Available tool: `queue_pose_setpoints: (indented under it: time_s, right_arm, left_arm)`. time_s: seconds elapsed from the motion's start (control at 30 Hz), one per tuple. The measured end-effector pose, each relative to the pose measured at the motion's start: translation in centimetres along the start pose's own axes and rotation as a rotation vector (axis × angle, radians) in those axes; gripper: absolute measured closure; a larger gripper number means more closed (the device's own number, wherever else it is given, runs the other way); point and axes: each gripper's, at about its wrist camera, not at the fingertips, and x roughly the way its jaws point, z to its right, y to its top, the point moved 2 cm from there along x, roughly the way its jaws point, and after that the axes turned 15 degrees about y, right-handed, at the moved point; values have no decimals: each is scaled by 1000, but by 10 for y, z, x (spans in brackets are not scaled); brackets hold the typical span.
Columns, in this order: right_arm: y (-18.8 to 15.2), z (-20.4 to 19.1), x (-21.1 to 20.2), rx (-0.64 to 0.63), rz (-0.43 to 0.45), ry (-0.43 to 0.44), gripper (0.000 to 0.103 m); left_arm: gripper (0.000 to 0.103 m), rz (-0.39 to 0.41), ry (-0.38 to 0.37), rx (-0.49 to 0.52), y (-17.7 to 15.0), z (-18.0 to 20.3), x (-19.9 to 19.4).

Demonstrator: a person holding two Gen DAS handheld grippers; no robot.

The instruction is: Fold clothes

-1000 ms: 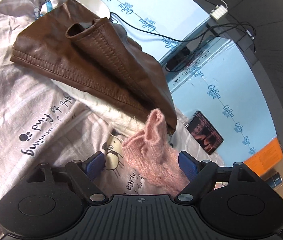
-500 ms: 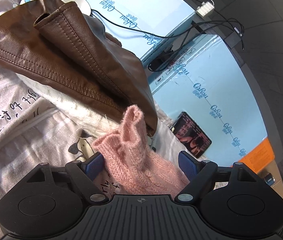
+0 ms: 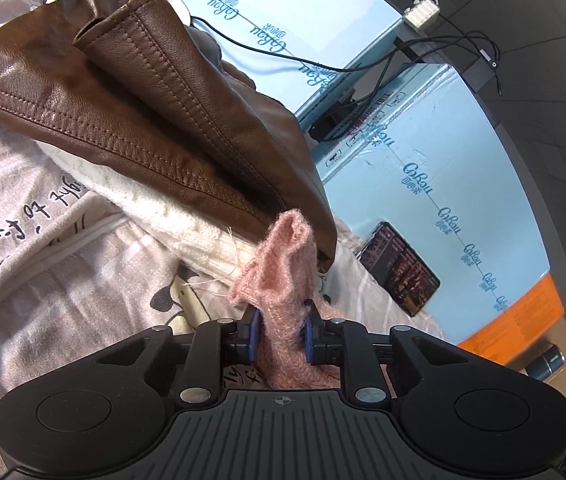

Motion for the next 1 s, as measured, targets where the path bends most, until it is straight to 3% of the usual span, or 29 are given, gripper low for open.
queue_pose_setpoints:
  time_s: [0.07, 0.13, 0.2, 0.3, 0.47, 0.57, 0.63, 0.83, 0.9, 1.0]
  right_arm:
    - [-1, -2, 14, -25, -17, -6, 1]
    - [-2, -4, 25, -50, -10, -33, 13]
    - [-3, -6, 33, -59, -22, -44, 62]
    - [-2, -8, 22, -18, 11, 28, 73]
    - [2, -27, -18, 23, 101, 132, 76]
    - [4, -45, -44, 8, 119, 192, 76]
    - [2, -53, -55, 9, 108, 188, 76]
    - [-23, -35, -48, 44, -5, 103, 73]
    - [-37, -23, -41, 35, -49, 33, 63]
    - [-44, -9, -44, 22, -38, 18, 42]
  left_arm:
    - [85, 19, -18, 19, -1, 3, -4]
    - [85, 62, -41, 42, -1, 6, -11]
    - [87, 105, -63, 65, -2, 9, -19]
    - [90, 174, -93, 106, -2, 15, -33]
    - [91, 263, -105, 128, 7, 16, -65]
    - [91, 304, -93, 125, 15, 13, -83]
    - [91, 332, -85, 122, 21, 11, -95]
    - [91, 212, 42, 146, 14, -7, -73]
    - [91, 203, 66, 149, 10, -8, -68]
    - [91, 241, 53, 179, 10, 4, -73]
